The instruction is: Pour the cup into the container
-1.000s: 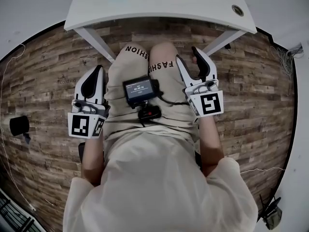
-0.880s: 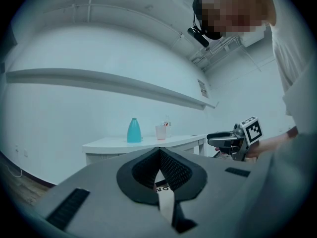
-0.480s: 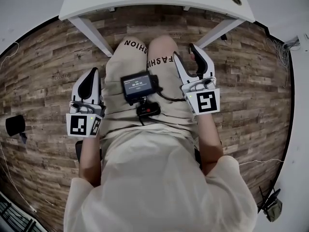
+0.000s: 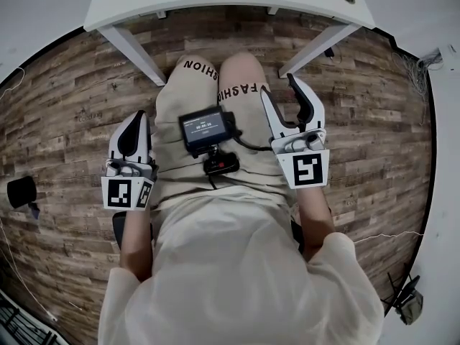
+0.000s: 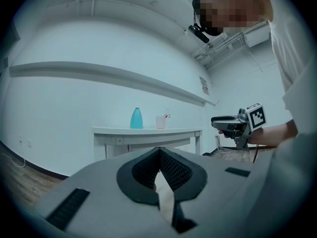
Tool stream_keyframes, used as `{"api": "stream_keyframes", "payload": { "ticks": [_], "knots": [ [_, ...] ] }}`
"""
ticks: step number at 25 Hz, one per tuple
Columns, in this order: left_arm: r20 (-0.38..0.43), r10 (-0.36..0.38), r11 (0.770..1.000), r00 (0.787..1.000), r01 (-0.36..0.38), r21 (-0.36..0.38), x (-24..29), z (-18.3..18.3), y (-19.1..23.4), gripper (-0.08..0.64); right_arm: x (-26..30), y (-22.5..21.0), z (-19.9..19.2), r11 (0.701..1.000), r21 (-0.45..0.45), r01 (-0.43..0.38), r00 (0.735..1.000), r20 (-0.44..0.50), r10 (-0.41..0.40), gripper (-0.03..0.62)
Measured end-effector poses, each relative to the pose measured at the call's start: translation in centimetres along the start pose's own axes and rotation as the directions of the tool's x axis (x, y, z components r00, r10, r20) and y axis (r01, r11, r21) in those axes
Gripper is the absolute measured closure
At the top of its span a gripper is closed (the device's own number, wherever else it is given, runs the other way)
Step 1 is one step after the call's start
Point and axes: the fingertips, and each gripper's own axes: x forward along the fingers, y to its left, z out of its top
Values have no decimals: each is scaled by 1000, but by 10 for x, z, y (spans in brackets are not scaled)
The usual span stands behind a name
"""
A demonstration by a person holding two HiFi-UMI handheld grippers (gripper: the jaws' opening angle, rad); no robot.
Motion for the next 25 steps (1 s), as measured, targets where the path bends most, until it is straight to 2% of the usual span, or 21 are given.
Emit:
{"api": "stream_keyframes", "payload": {
  "ticks": [7,13,16,20,25],
  "knots": [
    [-22,-21,999,1000,21,-26,7,-19,-4,551,-24,14,-18,998,-55,-38,995,-94,33,387],
    [-33,-25,999,999,23,-43,8,-28,-10,551,-29,12,-38,994,-104,-26,997,-79,18,393],
    [-46,-14,997,999,11,-71,10,-35,-6,549,-26,14,-55,992,-122,-18,995,-104,6,393],
    [-62,-16,997,998,11,-80,13,-40,-7,549,-27,25,-70,982,-175,-73,983,-180,41,393],
    [-87,-39,995,995,30,-95,20,-50,-16,549,-24,46,-70,946,-290,-146,979,-178,96,393]
  ]
}}
